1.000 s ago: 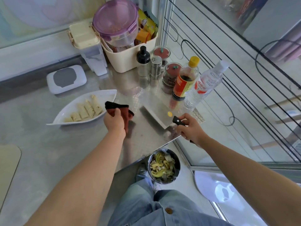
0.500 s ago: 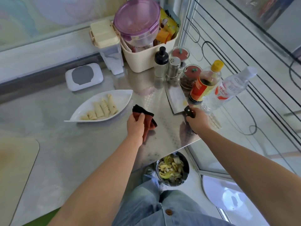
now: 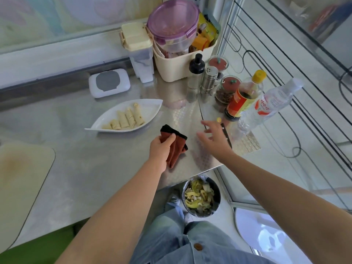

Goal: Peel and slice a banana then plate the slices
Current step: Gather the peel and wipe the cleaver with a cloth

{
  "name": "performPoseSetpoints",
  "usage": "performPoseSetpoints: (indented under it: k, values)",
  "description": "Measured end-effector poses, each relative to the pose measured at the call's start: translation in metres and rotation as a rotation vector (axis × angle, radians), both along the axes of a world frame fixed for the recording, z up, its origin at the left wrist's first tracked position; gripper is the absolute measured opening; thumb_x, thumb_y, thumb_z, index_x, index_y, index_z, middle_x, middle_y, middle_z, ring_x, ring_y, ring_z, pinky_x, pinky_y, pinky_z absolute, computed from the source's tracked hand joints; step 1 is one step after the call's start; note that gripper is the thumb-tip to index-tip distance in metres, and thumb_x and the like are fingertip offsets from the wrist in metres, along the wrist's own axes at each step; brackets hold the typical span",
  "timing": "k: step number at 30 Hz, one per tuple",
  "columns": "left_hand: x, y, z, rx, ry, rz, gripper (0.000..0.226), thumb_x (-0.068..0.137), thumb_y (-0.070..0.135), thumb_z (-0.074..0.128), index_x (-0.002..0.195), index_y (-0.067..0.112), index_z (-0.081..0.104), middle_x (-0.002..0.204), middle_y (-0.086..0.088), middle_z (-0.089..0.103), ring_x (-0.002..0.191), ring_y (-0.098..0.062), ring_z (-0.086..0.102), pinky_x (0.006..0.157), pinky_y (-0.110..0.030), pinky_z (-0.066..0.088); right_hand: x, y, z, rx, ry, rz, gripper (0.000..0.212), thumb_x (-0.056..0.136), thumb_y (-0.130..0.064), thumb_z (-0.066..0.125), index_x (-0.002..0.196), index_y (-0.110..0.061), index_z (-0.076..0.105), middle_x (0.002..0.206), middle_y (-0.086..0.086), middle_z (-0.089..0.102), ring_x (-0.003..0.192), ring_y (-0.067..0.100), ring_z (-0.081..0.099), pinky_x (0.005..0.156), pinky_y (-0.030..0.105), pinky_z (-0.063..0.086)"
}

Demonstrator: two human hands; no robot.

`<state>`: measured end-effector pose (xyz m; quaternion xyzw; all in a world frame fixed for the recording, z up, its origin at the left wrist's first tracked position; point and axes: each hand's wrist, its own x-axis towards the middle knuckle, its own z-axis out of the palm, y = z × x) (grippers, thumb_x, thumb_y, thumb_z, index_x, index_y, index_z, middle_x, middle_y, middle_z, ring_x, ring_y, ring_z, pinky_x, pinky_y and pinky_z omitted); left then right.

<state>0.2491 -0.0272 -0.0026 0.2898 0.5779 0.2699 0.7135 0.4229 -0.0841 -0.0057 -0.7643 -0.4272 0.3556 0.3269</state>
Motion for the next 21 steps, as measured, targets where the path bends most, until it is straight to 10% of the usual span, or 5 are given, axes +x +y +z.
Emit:
performPoseSetpoints:
  k: [4,10,15,21]
  values:
    - [-0.005,-0.02,0.016,-0.048,-0.033,-0.057,0.018,0.086,0.021,0.07,0.099,0.01,0.067,0.092,-0.011,0.072,0.08,-0.025,0.069,0.055,-0.027,0.053,-0.04,-0.008,0.008,-0.113,0.51,0.209,0.084,0.077,-0.05,0.071,0.146,-0.028,0.027,0.141,0.004,0.041,0.117,0.023,0.056,0.094,0.038,0.052]
    - [-0.047,-0.047,0.007,-0.164,-0.044,-0.024,0.036,0.085,0.041,0.063,0.105,0.011,0.066,0.098,-0.008,0.068,0.088,-0.023,0.063,0.074,-0.033,0.049,-0.069,-0.022,0.001,-0.142,0.524,0.221,0.045,0.087,-0.001,0.061,0.129,-0.015,0.05,0.113,0.013,0.063,0.095,0.025,0.065,0.072,0.031,0.056]
    - [-0.128,-0.058,-0.02,0.27,0.629,-0.112,0.012,0.089,0.023,0.061,0.095,0.018,0.07,0.098,-0.002,0.068,0.091,-0.02,0.061,0.075,-0.027,0.045,-0.107,-0.014,0.012,-0.28,0.437,0.153,0.027,0.087,0.002,0.046,0.111,-0.005,0.056,0.072,0.005,0.053,0.06,0.014,0.048,0.04,0.013,0.038]
    - [-0.229,-0.057,-0.02,0.297,1.228,-0.017,0.023,0.091,0.022,0.057,0.113,0.022,0.065,0.12,-0.008,0.06,0.111,-0.028,0.052,0.092,-0.041,0.044,-0.174,0.008,0.019,-0.367,0.366,0.315,0.017,0.084,0.002,0.045,0.074,-0.011,0.051,0.06,0.002,0.044,0.053,0.014,0.038,0.036,0.014,0.03]
